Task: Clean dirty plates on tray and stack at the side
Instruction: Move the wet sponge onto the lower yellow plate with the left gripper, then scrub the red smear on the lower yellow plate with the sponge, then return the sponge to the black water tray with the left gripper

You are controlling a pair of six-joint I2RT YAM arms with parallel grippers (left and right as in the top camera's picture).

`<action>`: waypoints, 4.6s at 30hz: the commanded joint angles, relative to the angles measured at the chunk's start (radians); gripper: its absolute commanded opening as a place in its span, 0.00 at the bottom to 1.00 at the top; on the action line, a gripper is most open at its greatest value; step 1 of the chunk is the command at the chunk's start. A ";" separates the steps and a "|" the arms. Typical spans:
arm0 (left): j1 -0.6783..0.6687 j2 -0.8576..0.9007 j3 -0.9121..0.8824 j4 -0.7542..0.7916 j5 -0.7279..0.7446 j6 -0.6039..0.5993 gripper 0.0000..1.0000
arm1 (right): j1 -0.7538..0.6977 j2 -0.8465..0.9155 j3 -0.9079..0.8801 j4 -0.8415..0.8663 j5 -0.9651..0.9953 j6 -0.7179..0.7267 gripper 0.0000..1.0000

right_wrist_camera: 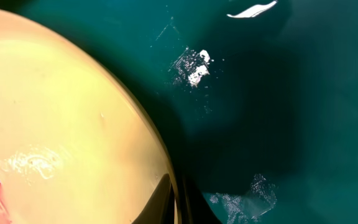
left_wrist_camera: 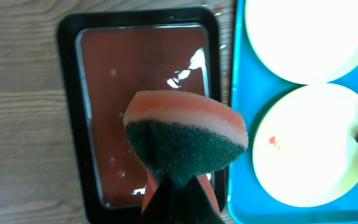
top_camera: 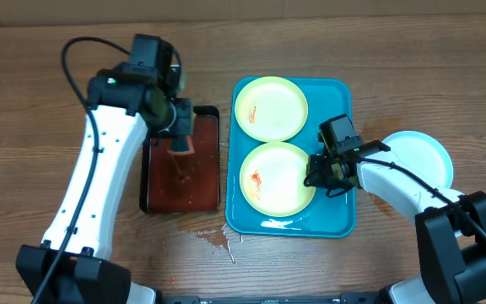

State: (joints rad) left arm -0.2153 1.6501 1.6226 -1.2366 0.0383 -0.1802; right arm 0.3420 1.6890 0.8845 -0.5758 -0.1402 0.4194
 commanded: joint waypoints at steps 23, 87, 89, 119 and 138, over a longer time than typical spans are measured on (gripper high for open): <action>-0.335 0.472 -0.083 0.205 0.085 -0.274 0.04 | -0.001 0.042 -0.006 -0.036 0.079 0.079 0.04; -0.355 0.589 0.049 0.328 0.377 -0.130 0.04 | -0.001 0.042 -0.006 -0.047 0.071 0.079 0.04; -0.374 0.609 0.049 0.310 0.444 -0.129 0.04 | -0.001 0.042 -0.006 -0.047 0.071 0.079 0.04; -0.189 0.343 0.050 0.055 0.155 -0.158 0.04 | -0.001 0.042 -0.006 -0.061 0.071 0.079 0.04; 0.074 0.180 -0.226 0.149 -0.136 -0.211 0.04 | -0.001 0.042 -0.006 -0.046 0.071 0.078 0.04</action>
State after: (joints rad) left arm -0.1810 1.8050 1.4933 -1.1297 -0.0662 -0.3614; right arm 0.3458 1.6936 0.8978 -0.6147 -0.1337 0.5014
